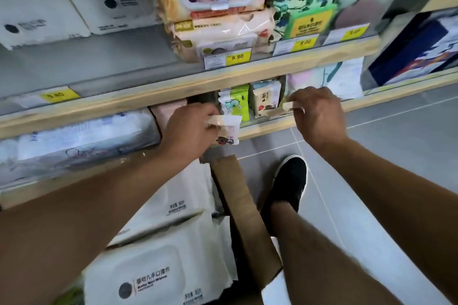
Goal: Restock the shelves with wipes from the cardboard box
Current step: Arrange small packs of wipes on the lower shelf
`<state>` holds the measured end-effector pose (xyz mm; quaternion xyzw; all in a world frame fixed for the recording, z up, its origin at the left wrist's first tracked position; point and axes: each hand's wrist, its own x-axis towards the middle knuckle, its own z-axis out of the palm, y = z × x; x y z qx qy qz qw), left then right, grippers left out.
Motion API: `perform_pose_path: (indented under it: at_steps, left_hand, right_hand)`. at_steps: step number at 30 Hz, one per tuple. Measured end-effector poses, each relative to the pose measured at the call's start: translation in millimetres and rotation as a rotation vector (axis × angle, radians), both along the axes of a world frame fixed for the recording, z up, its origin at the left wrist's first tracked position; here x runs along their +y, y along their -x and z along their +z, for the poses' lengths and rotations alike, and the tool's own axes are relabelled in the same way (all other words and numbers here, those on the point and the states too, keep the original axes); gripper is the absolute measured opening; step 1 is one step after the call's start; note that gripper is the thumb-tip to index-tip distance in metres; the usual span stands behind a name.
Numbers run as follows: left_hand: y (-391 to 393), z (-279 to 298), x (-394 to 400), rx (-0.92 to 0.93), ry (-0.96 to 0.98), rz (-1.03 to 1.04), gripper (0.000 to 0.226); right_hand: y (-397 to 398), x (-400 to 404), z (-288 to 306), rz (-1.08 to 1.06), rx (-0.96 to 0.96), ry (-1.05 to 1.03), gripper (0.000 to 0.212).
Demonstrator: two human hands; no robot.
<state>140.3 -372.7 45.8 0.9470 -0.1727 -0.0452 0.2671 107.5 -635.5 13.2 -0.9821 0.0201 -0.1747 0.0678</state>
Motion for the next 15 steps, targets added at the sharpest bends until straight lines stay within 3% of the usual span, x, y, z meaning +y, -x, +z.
perform_pose_path:
  at_steps: [15]
  left_hand:
    - [-37.2, -45.7, -10.8, 0.042, 0.053, -0.040, 0.022]
  right_hand:
    - [-69.6, -0.2, -81.9, 0.005, 0.182, 0.125, 0.027]
